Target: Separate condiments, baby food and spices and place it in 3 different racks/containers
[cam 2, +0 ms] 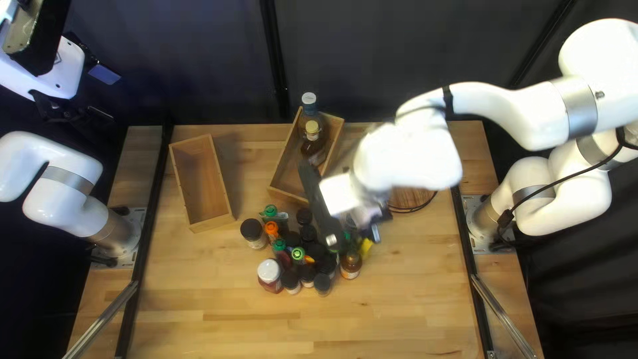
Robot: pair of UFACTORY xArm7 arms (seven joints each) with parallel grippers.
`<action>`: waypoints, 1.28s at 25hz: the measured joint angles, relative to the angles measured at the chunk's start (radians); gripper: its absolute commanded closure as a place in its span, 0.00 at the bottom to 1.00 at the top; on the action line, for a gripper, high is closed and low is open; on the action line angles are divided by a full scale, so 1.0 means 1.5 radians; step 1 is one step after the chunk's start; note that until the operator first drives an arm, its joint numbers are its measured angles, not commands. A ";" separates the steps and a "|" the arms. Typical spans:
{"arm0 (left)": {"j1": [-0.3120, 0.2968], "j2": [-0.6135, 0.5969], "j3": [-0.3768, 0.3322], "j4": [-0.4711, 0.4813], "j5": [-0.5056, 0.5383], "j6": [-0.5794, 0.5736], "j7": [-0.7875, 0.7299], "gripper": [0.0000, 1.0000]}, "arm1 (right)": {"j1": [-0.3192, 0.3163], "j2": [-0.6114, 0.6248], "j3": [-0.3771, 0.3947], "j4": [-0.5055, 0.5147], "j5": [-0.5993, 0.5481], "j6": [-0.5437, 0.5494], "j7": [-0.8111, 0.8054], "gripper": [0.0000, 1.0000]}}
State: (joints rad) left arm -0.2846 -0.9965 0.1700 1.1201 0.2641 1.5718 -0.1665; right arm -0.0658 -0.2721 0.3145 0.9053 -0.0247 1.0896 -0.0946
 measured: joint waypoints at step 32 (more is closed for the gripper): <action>0.000 0.000 0.000 0.000 0.000 0.000 0.000 0.00 | -0.013 0.104 0.083 -0.047 -0.058 -0.153 0.353 0.00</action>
State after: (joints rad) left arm -0.2846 -0.9965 0.1700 1.1201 0.2641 1.5718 -0.1665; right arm -0.0848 -0.1162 0.4391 0.8344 -0.1118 0.8597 0.4347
